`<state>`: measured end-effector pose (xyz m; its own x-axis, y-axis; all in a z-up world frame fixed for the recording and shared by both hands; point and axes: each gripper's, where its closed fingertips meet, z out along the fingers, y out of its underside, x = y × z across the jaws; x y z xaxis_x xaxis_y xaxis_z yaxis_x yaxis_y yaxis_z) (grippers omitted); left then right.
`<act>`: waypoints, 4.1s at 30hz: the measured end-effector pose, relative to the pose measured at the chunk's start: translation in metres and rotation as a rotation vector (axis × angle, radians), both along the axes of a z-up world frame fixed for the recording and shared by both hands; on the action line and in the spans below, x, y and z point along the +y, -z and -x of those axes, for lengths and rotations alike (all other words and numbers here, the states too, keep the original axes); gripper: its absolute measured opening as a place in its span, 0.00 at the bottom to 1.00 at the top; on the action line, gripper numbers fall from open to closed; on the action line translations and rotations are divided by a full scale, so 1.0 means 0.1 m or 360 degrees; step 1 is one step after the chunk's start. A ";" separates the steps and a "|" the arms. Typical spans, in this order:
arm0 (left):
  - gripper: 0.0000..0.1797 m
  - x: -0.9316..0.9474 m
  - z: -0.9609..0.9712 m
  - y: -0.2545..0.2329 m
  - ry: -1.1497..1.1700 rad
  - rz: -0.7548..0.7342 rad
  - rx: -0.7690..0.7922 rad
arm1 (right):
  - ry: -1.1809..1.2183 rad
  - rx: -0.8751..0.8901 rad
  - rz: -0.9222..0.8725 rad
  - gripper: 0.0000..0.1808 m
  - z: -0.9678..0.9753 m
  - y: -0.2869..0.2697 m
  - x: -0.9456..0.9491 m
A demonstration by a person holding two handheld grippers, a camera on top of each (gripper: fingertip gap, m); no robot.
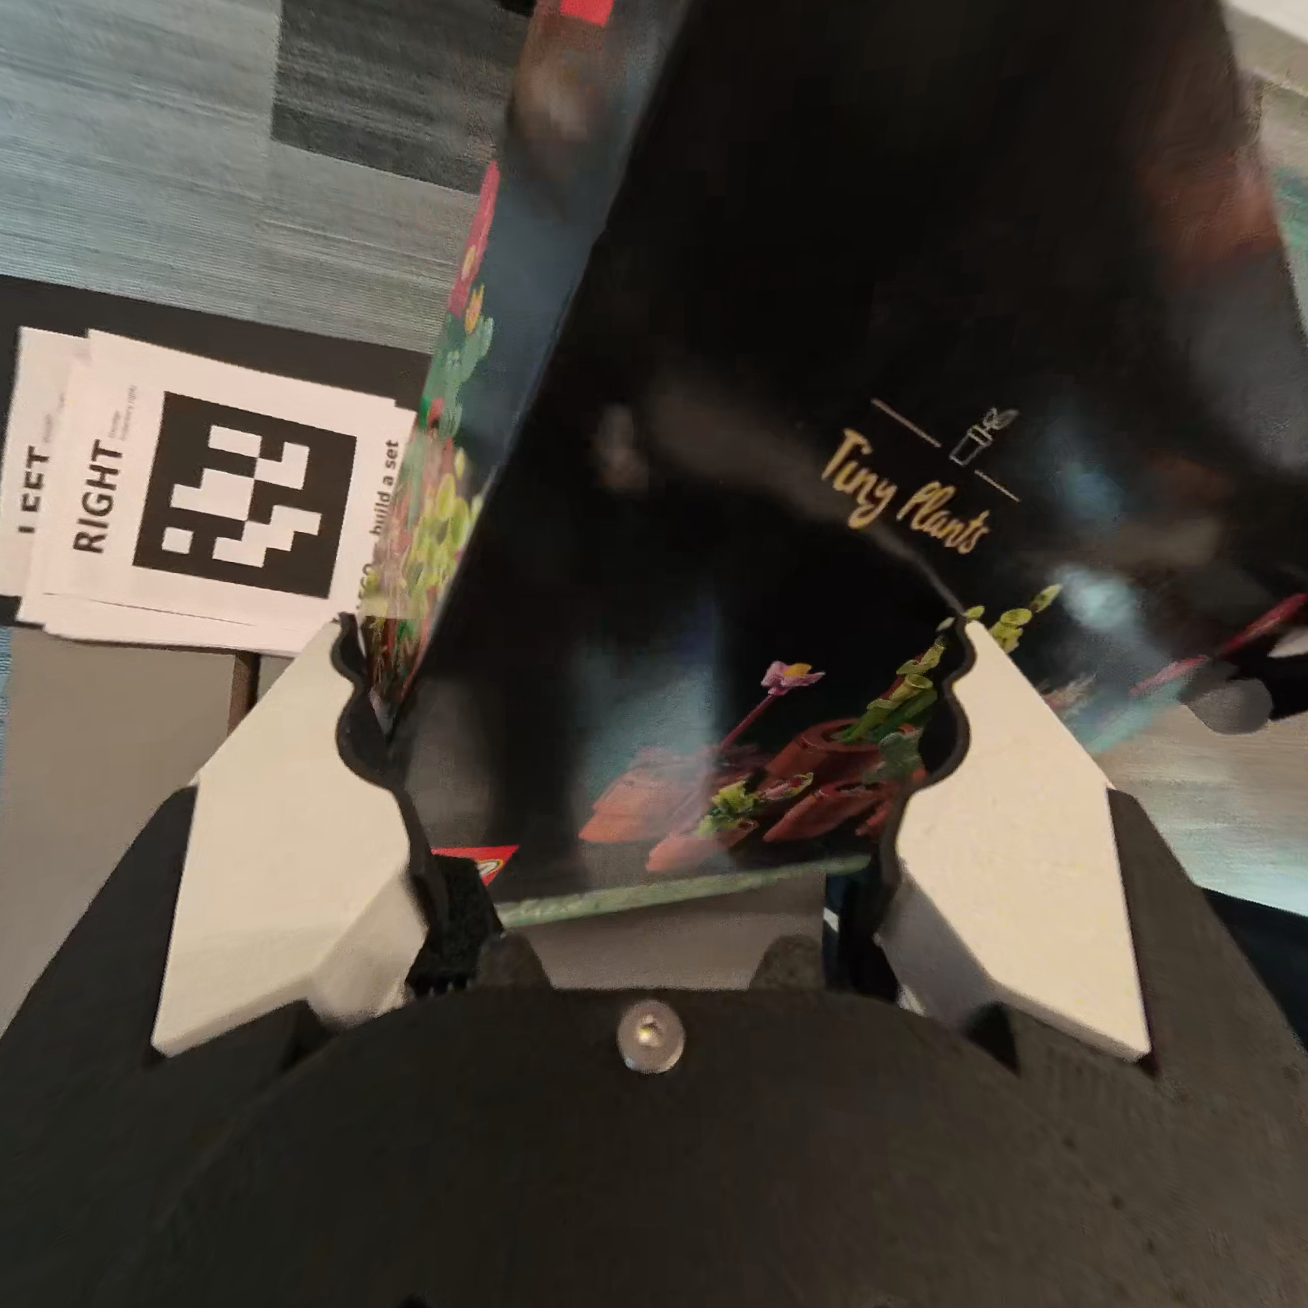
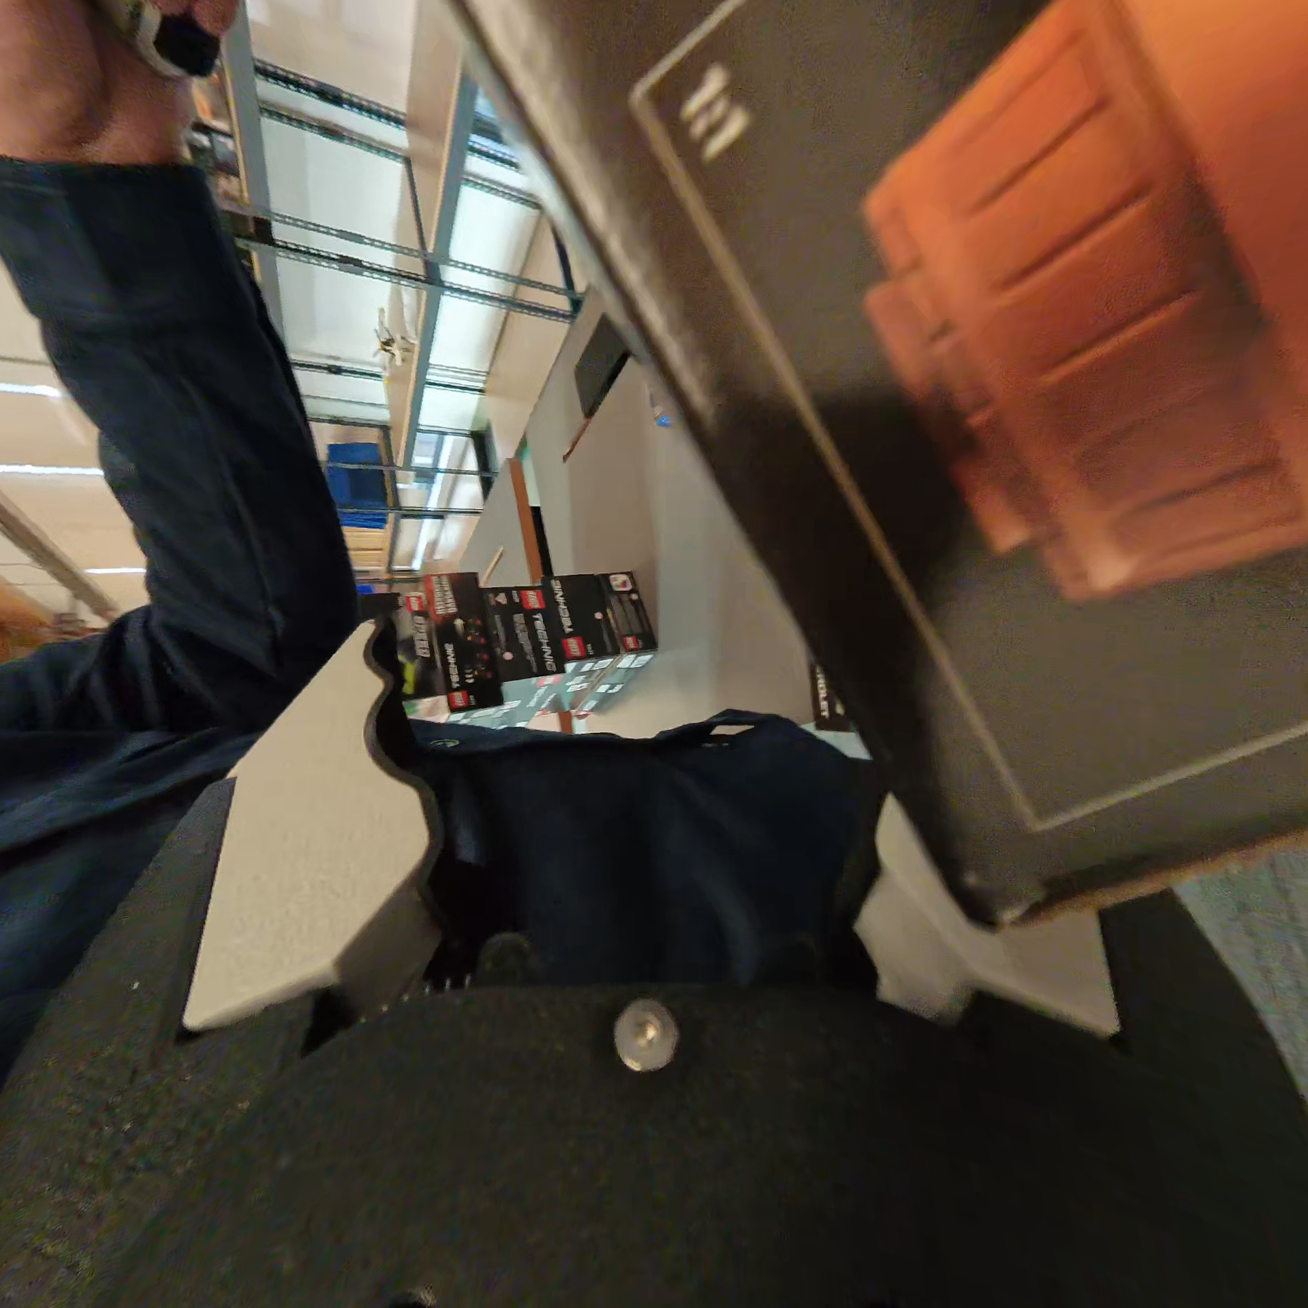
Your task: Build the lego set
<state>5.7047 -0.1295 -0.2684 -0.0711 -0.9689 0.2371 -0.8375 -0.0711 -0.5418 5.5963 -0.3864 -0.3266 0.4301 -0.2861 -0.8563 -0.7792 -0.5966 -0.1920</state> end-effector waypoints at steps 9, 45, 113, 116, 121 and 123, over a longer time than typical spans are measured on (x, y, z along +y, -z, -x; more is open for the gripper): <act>0.86 -0.28 -0.25 1.80 0.0003 0.0363 0.0248 | -0.0099 0.0349 0.0267 0.71 0.23 0.65 -0.30; 0.82 -1.14 1.71 2.35 -0.1128 0.1571 -0.0213 | 0.0215 -0.0049 -0.0036 0.60 -2.16 1.66 -0.06; 0.73 -0.15 4.07 2.55 -0.1929 0.1450 -0.0733 | -0.0281 0.0302 -0.0284 0.56 0.09 1.92 1.91; 0.72 -0.16 4.27 2.38 -0.1956 0.1197 -0.0659 | -0.0309 0.0066 -0.0399 0.55 -0.04 1.51 2.00; 0.74 -0.33 4.43 2.00 -0.1882 0.0833 -0.0533 | -0.0390 -0.0327 -0.0681 0.54 -0.05 0.58 2.25; 0.73 -0.37 4.46 1.78 -0.1866 0.0749 -0.0580 | -0.0453 -0.0457 -0.0824 0.54 0.11 0.14 2.33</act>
<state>5.2583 -0.1670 -0.4467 0.6191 -0.3292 0.7130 0.0384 -0.8941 -0.4462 5.5849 -0.1530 -0.3406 0.6603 0.2906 -0.6925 -0.4795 -0.5466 -0.6866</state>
